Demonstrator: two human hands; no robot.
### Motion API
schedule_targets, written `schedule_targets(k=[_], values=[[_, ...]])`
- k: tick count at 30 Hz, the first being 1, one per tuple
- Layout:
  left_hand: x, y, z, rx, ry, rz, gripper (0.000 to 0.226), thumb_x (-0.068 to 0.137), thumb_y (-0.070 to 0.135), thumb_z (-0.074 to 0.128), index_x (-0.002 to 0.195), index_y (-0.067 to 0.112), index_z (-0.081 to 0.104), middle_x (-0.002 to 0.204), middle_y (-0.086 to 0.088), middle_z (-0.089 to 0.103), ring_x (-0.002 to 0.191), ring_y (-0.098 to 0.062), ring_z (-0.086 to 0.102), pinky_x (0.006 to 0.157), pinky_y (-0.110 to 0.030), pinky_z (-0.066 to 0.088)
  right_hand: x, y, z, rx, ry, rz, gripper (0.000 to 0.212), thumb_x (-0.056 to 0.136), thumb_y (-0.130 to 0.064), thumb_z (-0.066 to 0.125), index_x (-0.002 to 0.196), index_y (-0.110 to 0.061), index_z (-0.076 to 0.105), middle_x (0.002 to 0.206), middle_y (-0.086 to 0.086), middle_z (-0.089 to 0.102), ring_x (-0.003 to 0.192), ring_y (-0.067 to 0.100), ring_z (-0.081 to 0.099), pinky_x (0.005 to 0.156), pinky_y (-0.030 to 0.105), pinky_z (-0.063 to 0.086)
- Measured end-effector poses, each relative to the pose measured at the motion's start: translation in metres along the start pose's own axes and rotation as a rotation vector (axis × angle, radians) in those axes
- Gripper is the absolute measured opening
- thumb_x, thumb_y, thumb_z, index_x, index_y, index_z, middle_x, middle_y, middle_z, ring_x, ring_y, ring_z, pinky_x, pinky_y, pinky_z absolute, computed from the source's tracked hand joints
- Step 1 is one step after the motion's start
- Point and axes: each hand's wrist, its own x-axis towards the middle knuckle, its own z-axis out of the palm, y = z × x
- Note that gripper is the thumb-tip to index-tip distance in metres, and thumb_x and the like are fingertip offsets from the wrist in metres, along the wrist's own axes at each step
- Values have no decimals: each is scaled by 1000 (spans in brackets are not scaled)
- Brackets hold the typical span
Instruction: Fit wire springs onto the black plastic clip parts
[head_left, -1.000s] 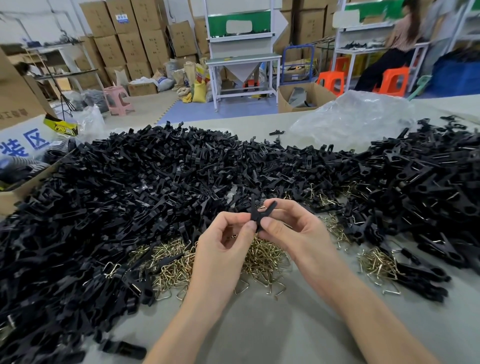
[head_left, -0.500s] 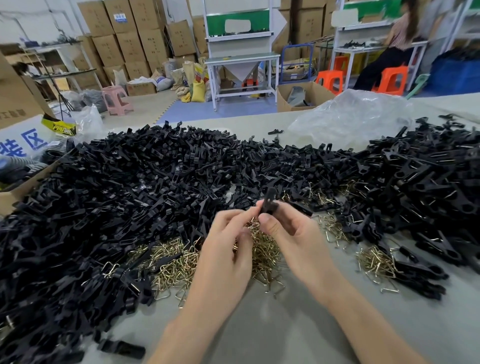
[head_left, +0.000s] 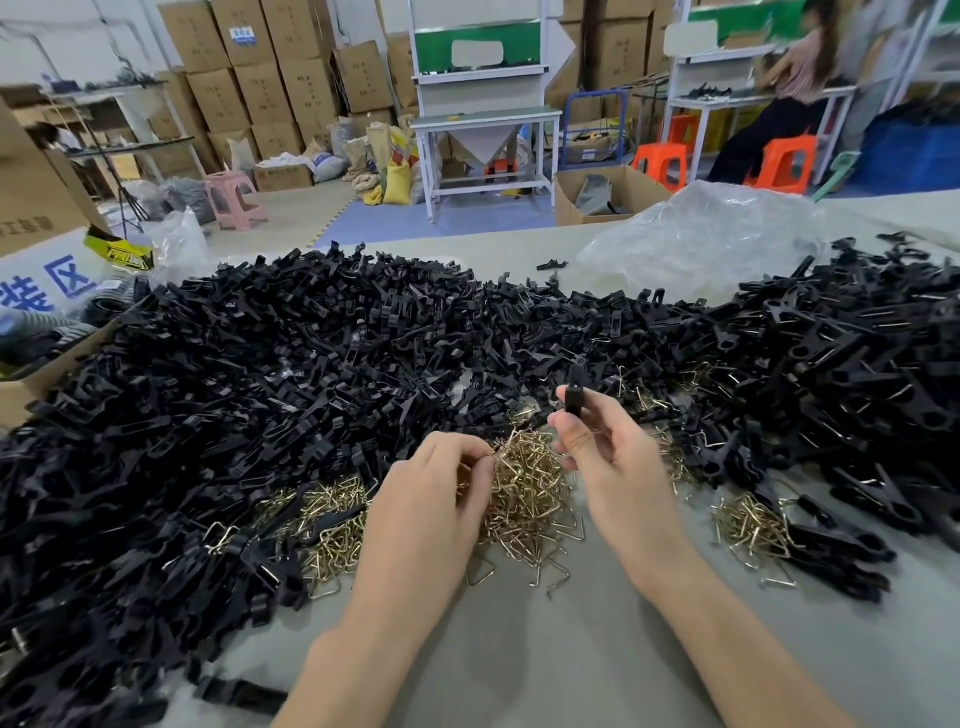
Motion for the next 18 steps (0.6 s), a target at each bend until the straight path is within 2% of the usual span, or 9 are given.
schedule_targets(k=[1, 3, 5, 8, 10, 12, 15, 18], values=[[0, 0, -1, -53, 28, -22, 7, 97, 43, 49, 98, 40, 55, 95, 24, 60, 87, -3, 59, 76, -30, 49, -1, -1, 0, -15, -9, -6, 14, 100, -33, 60, 111, -41, 63, 97, -15, 72, 91, 9, 68, 90, 40, 57], [1, 2, -3, -162, 124, -42, 2, 95, 39, 53, 94, 40, 54, 91, 23, 60, 89, -1, 60, 77, -20, 47, -2, -3, 1, -42, -33, -24, 14, 99, -36, 60, 110, -45, 61, 101, -20, 71, 96, 4, 67, 90, 32, 56], [3, 4, -6, -251, 200, -47, 6, 95, 35, 56, 92, 40, 55, 94, 20, 59, 92, -3, 59, 77, -12, 43, -3, -5, 2, -50, -61, -28, 17, 98, -38, 61, 114, -44, 61, 105, -24, 70, 99, 1, 67, 90, 26, 54], [3, 0, -3, -292, 124, -91, 8, 97, 34, 57, 93, 41, 56, 95, 22, 63, 91, 0, 61, 74, -6, 41, -5, -6, 4, -31, -87, -29, 16, 98, -35, 64, 112, -43, 63, 107, -27, 69, 101, -3, 66, 87, 14, 49], [3, -1, 1, -297, 82, -87, 12, 99, 31, 57, 102, 44, 57, 96, 26, 64, 93, 5, 60, 77, -4, 40, -6, -8, 5, 14, -108, -16, 17, 95, -34, 66, 111, -41, 64, 106, -22, 72, 101, 0, 68, 89, 16, 50], [3, 0, 2, -304, 118, -51, 21, 102, 25, 55, 113, 42, 59, 97, 23, 64, 94, 3, 61, 78, -5, 40, -7, -10, 7, 106, -139, -1, 23, 90, -38, 65, 112, -35, 66, 104, -11, 74, 98, 9, 71, 86, 25, 56], [4, 3, 1, -407, 150, -75, 24, 102, 24, 56, 104, 47, 60, 92, 17, 68, 87, -5, 66, 73, -10, 47, -7, -11, 8, 269, -176, 56, 32, 86, -33, 63, 115, -21, 67, 104, -2, 76, 94, 15, 74, 76, 26, 59], [4, 6, 3, -544, 128, -127, 17, 101, 23, 61, 102, 40, 64, 92, 16, 71, 84, -6, 66, 72, -15, 49, -6, -10, 7, 360, -219, 131, 37, 85, -28, 64, 119, -14, 66, 107, 1, 77, 98, 16, 74, 77, 26, 59]])
